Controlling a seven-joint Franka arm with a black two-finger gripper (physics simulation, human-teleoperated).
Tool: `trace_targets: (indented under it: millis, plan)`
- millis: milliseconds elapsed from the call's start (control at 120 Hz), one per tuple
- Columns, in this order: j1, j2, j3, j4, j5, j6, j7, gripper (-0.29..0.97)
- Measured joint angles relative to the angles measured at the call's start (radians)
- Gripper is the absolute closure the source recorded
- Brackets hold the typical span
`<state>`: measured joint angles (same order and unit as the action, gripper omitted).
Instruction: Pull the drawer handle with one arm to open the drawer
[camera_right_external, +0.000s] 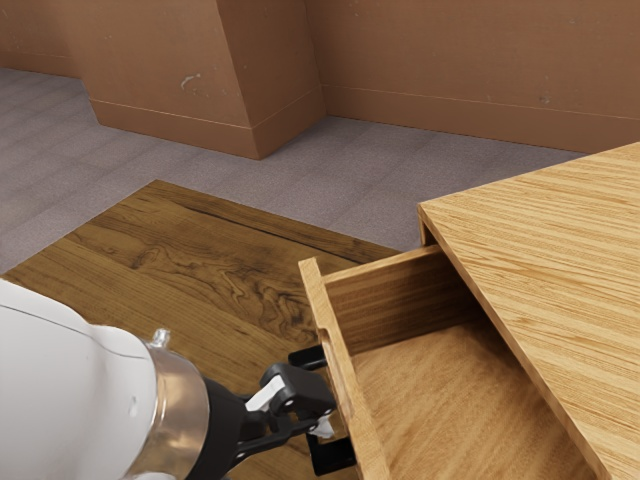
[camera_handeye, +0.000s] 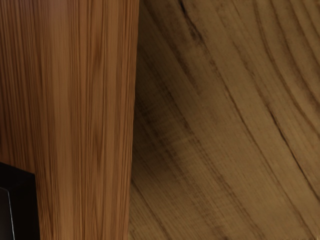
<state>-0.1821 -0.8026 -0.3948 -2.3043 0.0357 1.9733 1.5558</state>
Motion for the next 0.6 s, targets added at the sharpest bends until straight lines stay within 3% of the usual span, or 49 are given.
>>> trace_targets:
  millis: [300,383,433,483,550,600]
  plan:
    - [0.014,-0.139,0.066,-0.043,-0.004,-0.089,0.0,0.01]
    - [0.029,-0.147,0.123,0.238,0.015,-0.178,-0.005,0.02]
    - [0.033,-0.08,0.135,0.479,0.022,-0.253,-0.029,0.02]
    - [0.019,0.076,0.16,0.677,0.027,-0.361,-0.091,0.02]
    - [0.022,0.31,0.234,0.787,0.033,-0.494,-0.184,0.02]
    - [0.09,0.538,0.302,0.855,0.035,-0.583,-0.243,0.02]
